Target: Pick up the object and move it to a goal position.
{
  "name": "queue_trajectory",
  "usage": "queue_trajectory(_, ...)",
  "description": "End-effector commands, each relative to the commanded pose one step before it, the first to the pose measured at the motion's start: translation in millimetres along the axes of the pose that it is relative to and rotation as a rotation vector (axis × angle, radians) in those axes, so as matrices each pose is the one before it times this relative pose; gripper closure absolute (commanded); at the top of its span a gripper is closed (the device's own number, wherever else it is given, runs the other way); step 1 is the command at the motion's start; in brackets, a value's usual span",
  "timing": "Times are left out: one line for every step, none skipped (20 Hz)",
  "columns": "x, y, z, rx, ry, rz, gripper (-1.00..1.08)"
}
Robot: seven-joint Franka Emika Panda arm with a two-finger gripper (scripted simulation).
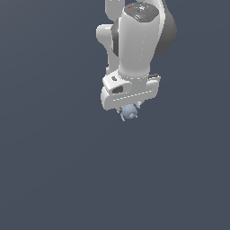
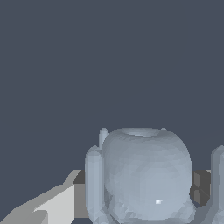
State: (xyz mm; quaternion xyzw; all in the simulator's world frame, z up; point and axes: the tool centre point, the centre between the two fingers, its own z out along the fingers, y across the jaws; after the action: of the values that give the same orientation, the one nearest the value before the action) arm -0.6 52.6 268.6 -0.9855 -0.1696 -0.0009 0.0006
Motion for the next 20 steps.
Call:
queue_trajectory(5.57, 3.57, -25.0, 0.00041, -0.00086, -0.00015, 1.08)
queue_trajectory(2.41, 1.46, -9.69, 0.0, 0.0, 0.0, 1.08)
queue_trajectory(2.37, 1.43, -9.4, 0.0, 0.0, 0.0, 1.08)
queue_trajectory(2.3, 1.38, -9.02, 0.0, 0.0, 0.0, 1.08)
queue_trajectory(2.3, 1.48, -8.47, -0.00036, -0.00041, 0.00043, 1.08)
queue_trajectory(2.19, 1.3, -8.33, 0.0, 0.0, 0.0, 1.08)
queue_trajectory(2.13, 1.26, -8.02, 0.0, 0.0, 0.0, 1.08)
queue_trajectory(2.08, 1.22, -7.73, 0.0, 0.0, 0.0, 1.08)
queue_trajectory(2.04, 1.18, -7.44, 0.0, 0.0, 0.0, 1.08)
queue_trajectory(1.99, 1.15, -7.17, 0.0, 0.0, 0.0, 1.08)
queue_trajectory(1.95, 1.11, -6.88, 0.0, 0.0, 0.0, 1.08)
queue_trajectory(1.89, 1.23, -6.22, -0.00058, -0.00045, 0.00065, 1.08)
queue_trajectory(1.71, 0.96, -5.88, 0.0, 0.0, 0.0, 1.08)
queue_trajectory(1.58, 0.89, -5.38, 0.0, 0.0, 0.0, 1.08)
queue_trajectory(1.47, 0.82, -4.91, 0.0, 0.0, 0.0, 1.08)
queue_trajectory(1.37, 0.75, -4.46, 0.0, 0.0, 0.0, 1.08)
queue_trajectory(1.27, 0.69, -4.03, 0.0, 0.0, 0.0, 1.08)
queue_trajectory(1.17, 0.63, -3.64, 0.0, 0.0, 0.0, 1.08)
queue_trajectory(1.08, 0.57, -3.3, 0.0, 0.0, 0.0, 1.08)
queue_trajectory(0.98, 0.52, -2.97, 0.0, 0.0, 0.0, 1.08)
